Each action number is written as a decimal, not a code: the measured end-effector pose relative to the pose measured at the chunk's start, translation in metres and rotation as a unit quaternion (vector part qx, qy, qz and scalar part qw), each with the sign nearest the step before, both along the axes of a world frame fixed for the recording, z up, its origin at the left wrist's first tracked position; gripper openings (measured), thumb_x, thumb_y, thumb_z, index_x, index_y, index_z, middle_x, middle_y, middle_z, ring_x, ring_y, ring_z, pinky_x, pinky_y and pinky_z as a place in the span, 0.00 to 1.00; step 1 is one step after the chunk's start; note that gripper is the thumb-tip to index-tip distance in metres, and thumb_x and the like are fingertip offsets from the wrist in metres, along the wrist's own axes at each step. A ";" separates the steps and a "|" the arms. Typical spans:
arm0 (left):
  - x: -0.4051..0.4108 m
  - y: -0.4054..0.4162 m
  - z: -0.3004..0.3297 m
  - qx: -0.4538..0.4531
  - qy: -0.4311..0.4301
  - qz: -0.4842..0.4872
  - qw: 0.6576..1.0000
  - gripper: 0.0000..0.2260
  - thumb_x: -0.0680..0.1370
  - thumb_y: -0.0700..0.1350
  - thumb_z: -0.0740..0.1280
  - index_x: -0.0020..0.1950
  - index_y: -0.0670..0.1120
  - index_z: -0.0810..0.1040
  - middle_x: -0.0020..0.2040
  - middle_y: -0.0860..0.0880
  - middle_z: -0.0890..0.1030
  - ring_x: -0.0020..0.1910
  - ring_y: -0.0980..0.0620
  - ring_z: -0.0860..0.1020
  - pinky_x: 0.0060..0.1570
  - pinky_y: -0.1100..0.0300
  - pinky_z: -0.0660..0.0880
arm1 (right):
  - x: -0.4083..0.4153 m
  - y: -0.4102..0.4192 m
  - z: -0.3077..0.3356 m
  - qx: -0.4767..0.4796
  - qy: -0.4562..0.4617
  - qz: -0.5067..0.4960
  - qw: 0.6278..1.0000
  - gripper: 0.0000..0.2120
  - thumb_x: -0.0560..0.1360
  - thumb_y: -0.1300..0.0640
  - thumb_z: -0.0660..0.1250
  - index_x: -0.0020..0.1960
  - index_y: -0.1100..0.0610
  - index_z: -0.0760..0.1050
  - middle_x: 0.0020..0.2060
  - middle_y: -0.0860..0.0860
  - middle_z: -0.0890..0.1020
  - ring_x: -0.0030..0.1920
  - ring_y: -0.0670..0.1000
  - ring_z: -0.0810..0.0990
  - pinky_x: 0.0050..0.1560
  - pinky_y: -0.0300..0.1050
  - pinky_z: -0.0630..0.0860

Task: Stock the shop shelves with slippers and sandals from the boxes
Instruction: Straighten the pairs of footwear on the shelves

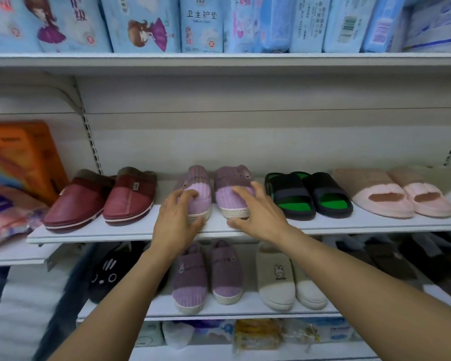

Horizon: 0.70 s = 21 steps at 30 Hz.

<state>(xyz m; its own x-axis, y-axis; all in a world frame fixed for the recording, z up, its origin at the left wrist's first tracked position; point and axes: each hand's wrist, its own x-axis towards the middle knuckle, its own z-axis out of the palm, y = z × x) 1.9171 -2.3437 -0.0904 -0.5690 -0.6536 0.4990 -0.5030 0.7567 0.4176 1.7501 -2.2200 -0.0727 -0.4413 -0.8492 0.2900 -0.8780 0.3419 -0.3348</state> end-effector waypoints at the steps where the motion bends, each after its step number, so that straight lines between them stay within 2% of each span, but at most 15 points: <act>1: -0.001 -0.001 0.000 -0.002 0.002 0.000 1.000 0.25 0.71 0.49 0.72 0.67 0.49 0.71 0.66 0.45 0.70 0.63 0.42 0.71 0.61 0.53 0.66 | 0.000 -0.004 -0.001 0.003 0.000 -0.003 1.000 0.38 0.68 0.39 0.69 0.74 0.41 0.56 0.74 0.51 0.53 0.69 0.60 0.66 0.62 0.53 0.72; 4: -0.005 -0.005 -0.002 0.000 0.008 0.002 1.000 0.25 0.72 0.49 0.72 0.67 0.49 0.71 0.64 0.45 0.72 0.62 0.42 0.71 0.60 0.53 0.66 | 0.000 -0.014 -0.006 -0.006 0.000 -0.015 1.000 0.35 0.69 0.40 0.69 0.72 0.43 0.60 0.71 0.53 0.57 0.68 0.60 0.66 0.64 0.53 0.70; 9: -0.008 -0.013 -0.001 0.001 0.005 -0.005 1.000 0.25 0.70 0.49 0.72 0.66 0.49 0.72 0.61 0.45 0.75 0.59 0.42 0.74 0.57 0.53 0.68 | 0.001 -0.020 -0.006 -0.029 0.005 -0.011 0.999 0.29 0.68 0.41 0.70 0.66 0.44 0.66 0.68 0.52 0.62 0.62 0.61 0.71 0.61 0.51 0.72; 16: 0.004 -0.019 0.008 -0.002 -0.033 -0.002 0.999 0.24 0.70 0.48 0.72 0.64 0.49 0.71 0.61 0.44 0.74 0.55 0.40 0.75 0.51 0.55 0.69 | 0.011 -0.029 -0.008 -0.035 -0.003 0.005 0.999 0.26 0.69 0.42 0.70 0.63 0.45 0.67 0.68 0.52 0.62 0.62 0.61 0.71 0.59 0.51 0.73; 21: 0.007 -0.023 0.012 0.011 -0.058 -0.023 0.998 0.24 0.71 0.49 0.71 0.66 0.50 0.70 0.62 0.44 0.73 0.57 0.40 0.74 0.53 0.54 0.69 | 0.020 -0.031 -0.002 -0.005 0.013 -0.035 0.999 0.25 0.70 0.40 0.67 0.64 0.45 0.67 0.69 0.52 0.63 0.65 0.60 0.68 0.58 0.52 0.70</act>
<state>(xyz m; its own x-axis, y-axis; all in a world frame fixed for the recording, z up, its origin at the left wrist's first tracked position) 1.9238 -2.3665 -0.0782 -0.6513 -0.6360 0.4138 -0.5145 0.7710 0.3752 1.7697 -2.2510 -0.0744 -0.4924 -0.8129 0.3109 -0.8602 0.4002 -0.3161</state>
